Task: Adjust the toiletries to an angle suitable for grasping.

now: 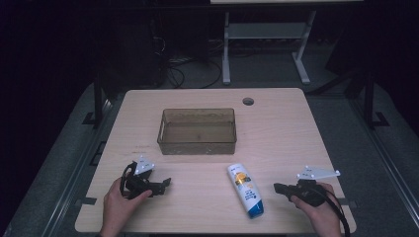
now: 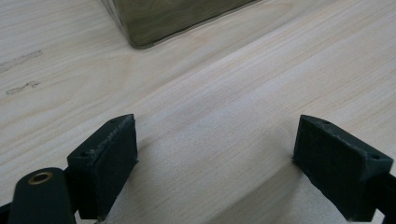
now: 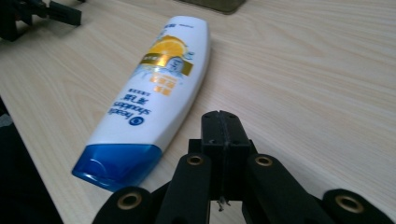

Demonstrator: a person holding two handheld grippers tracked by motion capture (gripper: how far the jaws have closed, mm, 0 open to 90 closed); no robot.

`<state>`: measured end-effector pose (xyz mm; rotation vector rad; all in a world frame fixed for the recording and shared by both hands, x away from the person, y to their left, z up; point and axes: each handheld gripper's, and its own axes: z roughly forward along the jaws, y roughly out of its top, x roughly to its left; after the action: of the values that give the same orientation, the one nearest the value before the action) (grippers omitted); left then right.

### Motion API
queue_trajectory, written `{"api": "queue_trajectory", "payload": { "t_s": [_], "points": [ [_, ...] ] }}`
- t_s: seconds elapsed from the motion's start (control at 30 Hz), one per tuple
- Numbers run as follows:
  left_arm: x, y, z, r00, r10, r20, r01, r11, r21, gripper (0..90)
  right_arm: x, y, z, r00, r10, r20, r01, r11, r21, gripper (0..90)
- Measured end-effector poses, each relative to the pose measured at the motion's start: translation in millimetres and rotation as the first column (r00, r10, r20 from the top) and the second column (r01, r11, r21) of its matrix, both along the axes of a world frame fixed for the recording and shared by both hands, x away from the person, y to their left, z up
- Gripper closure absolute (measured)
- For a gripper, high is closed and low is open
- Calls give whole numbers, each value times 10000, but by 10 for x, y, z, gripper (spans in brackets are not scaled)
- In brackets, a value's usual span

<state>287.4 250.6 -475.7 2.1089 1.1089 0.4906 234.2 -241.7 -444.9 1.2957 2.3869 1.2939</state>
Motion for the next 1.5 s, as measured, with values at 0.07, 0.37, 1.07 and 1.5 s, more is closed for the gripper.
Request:
{"api": "queue_trajectory", "payload": {
  "t_s": [0.07, 0.37, 1.07, 1.5],
  "points": [
    [-1, 0, 0, 10000, 5, -3, -5, 10000, 0, 124, -7, 41, 3, 9999, 128, 23, -128, 9999, 35, 899],
    [-1, 0, 0, 10000, 14, -4, -14, 10000, 0, 125, -43, 237, 22, 9976, 682, 105, -683, 9976, 109, 899],
    [-2, 0, 0, 10000, 15, -4, -15, 10000, 1, 124, -152, 688, 26, 9801, 1986, 73, -1987, 9795, 343, 898],
    [-2, 0, 0, 10000, 13, -5, -13, 10000, 5, 124, -190, 858, -22, 9670, 2547, -93, -2544, 9668, 243, 898]
  ]
}}
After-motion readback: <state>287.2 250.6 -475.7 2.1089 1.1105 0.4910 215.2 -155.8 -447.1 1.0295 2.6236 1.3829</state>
